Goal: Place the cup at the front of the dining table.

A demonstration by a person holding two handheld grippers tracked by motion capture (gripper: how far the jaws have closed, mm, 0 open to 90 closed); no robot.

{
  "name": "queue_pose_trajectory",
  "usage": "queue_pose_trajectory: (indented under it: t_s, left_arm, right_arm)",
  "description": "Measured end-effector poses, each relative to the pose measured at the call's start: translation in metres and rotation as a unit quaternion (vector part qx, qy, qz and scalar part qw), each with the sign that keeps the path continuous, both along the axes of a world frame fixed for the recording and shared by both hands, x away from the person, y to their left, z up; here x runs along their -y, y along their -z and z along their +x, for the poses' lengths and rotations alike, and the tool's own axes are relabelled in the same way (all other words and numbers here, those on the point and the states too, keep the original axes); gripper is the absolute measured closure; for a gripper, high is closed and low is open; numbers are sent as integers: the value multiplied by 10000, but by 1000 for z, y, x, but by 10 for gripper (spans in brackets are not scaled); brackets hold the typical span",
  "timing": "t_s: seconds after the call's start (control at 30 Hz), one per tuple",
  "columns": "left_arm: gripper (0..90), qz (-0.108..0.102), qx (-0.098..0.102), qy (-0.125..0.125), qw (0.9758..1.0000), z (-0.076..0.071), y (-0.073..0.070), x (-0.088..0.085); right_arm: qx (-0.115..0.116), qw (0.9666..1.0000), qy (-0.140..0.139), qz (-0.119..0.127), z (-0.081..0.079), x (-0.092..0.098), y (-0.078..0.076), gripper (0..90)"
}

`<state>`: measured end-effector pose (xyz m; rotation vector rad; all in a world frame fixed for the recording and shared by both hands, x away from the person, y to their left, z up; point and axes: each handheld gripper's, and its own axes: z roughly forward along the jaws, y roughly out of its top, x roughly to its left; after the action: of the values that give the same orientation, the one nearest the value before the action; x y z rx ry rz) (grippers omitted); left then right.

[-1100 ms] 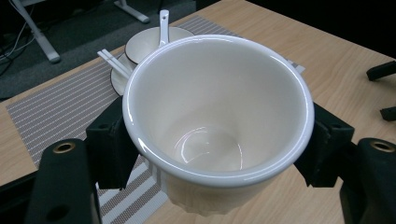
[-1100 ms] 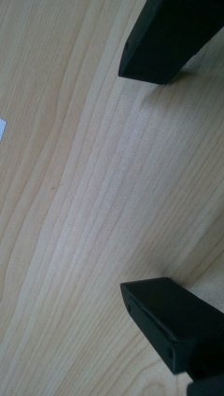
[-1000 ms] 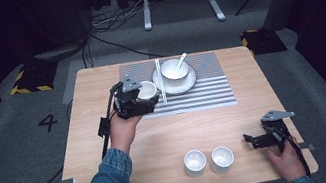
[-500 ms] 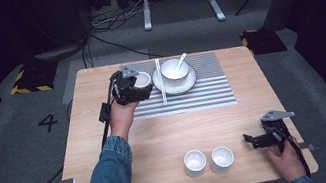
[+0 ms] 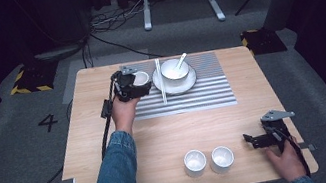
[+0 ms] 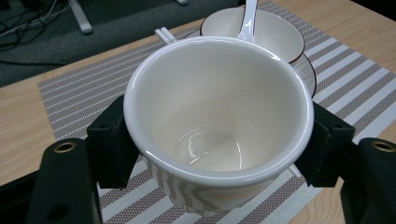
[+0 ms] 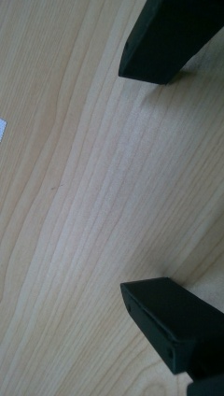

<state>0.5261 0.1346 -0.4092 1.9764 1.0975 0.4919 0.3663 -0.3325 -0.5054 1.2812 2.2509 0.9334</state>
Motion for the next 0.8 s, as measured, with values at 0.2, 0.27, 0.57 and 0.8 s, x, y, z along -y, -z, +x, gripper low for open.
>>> queue_pose_trajectory:
  t_s: [0.2,0.27,0.57,0.8]
  left_arm:
    - [268,63,-121,-65,9999,6,16,2]
    - [268,95,-160,-94,9998,7,18,2]
    - [268,299,-443,-18,9986,13,35,9]
    - [268,389,-531,-40,9978,16,43,10]
  right_arm:
    - [0,10000,0,1,0,0,0,6]
    - [1,10000,3,-4,0,0,0,6]
    - [1,10000,4,-2,0,0,0,6]
    - [1,10000,3,-3,0,0,0,6]
